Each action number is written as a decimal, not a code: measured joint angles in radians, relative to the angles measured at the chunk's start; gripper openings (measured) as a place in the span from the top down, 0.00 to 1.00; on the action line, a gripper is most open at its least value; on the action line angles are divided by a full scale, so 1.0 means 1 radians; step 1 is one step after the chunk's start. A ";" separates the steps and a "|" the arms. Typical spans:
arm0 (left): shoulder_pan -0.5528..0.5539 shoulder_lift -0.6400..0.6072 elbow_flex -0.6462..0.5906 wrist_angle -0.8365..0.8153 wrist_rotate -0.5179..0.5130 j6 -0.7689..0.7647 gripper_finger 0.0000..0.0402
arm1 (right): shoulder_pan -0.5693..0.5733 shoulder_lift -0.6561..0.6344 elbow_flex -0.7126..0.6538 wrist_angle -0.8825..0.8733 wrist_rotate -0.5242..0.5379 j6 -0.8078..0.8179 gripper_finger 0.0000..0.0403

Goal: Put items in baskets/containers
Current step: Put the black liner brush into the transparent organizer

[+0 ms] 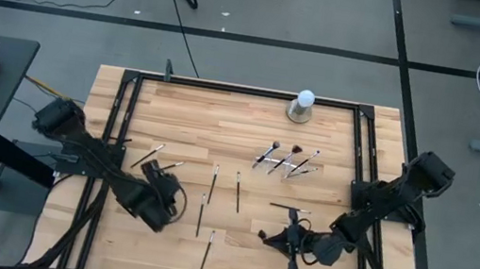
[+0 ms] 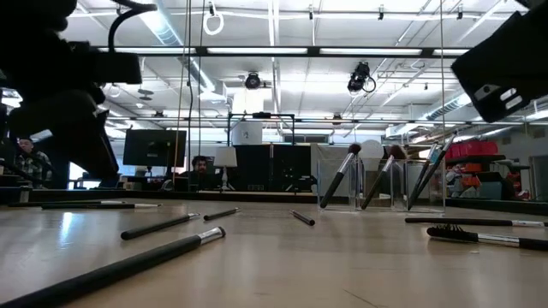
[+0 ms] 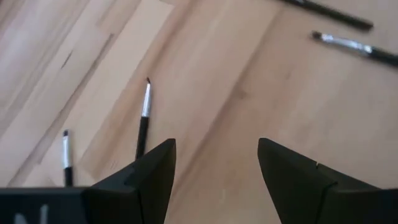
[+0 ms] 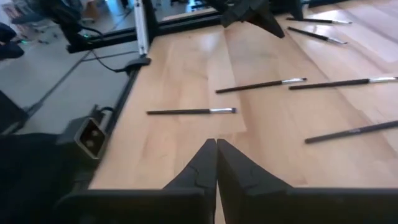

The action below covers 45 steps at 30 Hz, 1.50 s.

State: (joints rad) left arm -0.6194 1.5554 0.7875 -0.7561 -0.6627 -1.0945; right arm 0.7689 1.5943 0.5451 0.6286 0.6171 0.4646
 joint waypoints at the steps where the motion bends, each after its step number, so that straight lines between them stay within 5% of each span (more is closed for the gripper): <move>1: 0.001 -0.034 -0.042 0.038 -0.015 0.001 0.42 | -0.006 0.009 -0.001 0.018 0.003 -0.006 0.97; 9: 0.045 -0.268 -0.368 0.327 -0.120 0.006 0.42 | -0.049 0.014 0.000 0.065 0.003 -0.060 0.97; 20: 0.069 -0.288 -0.690 0.857 -0.153 0.102 0.48 | -0.088 0.013 0.000 0.094 0.002 -0.081 0.97; 32: 0.045 -0.288 -0.715 0.929 -0.086 0.211 0.94 | -0.088 0.013 0.000 0.113 0.000 -0.085 0.97; 45: 0.042 -0.283 -0.665 1.141 -0.085 0.324 0.97 | -0.098 0.012 0.001 0.091 0.001 -0.115 0.97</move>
State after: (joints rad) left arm -0.5777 1.2724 0.1221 0.3846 -0.7473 -0.7708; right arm 0.6714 1.6066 0.5457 0.7193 0.6182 0.3501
